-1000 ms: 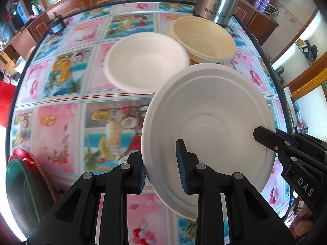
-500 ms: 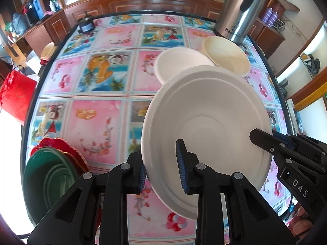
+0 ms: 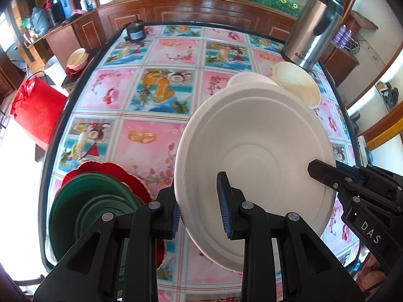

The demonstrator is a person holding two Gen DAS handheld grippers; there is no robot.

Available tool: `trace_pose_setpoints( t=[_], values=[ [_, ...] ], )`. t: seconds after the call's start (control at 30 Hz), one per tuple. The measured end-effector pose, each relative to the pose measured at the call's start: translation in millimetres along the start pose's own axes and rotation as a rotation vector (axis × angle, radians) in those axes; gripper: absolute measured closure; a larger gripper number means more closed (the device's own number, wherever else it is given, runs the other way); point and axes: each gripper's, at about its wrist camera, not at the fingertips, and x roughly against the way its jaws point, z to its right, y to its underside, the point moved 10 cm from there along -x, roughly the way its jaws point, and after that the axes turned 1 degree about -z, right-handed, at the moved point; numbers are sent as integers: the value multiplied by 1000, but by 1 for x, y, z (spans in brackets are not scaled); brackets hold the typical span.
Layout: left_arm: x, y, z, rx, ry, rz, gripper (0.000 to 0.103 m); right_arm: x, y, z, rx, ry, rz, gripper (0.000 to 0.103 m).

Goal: Organize plates and bowls
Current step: 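Lift the white plate up with the right gripper, then carry the white plate over the green basin on the red plates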

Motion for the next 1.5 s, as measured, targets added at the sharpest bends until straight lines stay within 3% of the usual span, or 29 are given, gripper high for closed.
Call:
trace_pose_setpoints(
  t=[0.97,1.5],
  values=[
    [26,13,-100,123,-52,26,77,-15,-17,-95,141,-56,-7,90],
    [28,52,-169,209,-107,-8,77,-42,4,-163,246,-111,-70,89]
  ],
)
